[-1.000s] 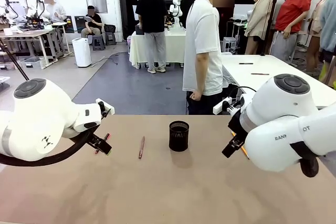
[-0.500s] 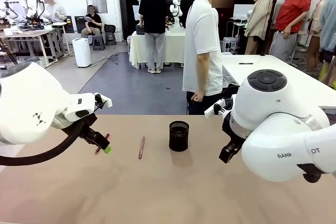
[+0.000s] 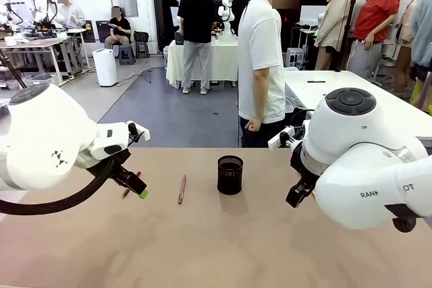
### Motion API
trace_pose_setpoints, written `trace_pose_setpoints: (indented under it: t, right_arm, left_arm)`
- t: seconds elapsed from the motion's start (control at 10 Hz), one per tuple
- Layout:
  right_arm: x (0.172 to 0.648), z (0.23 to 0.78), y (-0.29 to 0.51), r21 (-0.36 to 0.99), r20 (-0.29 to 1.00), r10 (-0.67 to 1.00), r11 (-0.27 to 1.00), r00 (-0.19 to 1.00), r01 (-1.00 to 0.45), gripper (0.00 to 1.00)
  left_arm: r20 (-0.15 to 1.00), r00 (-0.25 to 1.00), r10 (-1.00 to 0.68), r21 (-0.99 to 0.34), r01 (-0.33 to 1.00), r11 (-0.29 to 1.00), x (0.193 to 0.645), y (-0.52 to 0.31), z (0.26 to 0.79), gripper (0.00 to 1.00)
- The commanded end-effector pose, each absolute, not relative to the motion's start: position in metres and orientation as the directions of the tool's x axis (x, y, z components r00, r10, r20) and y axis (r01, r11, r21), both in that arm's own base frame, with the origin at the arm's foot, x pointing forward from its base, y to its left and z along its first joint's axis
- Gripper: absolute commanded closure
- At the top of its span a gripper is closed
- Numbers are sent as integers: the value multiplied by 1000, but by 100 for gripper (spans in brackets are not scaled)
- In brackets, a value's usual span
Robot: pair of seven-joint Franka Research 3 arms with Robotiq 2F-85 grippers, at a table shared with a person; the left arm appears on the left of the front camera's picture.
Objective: Place the pens into the pen holder.
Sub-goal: Pick up a writing instrument from the table and place it into the Pen holder.
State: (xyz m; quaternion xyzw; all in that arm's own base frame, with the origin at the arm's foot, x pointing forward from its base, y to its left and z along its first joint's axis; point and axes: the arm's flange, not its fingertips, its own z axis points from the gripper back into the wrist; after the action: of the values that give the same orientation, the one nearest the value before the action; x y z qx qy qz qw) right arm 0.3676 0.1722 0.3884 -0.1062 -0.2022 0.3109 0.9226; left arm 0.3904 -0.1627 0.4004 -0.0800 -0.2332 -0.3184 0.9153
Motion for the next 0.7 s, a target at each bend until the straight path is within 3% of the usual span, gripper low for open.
trace_pose_setpoints:
  t: [0.0, 0.4, 0.6]
  right_arm:
    - [368, 388, 172, -330, 315, 638, 768, 703, -549, 0]
    - [367, 388, 174, -322, 307, 620, 782, 722, -534, 0]
    - [373, 402, 169, -201, 367, 595, 801, 715, -564, 0]
  left_arm:
    - [491, 694, -527, -10, 610, 793, 388, -159, 397, 0]
    - [491, 694, -527, -10, 610, 793, 388, -159, 397, 0]
    - [479, 695, -535, -20, 618, 786, 393, -155, 408, 0]
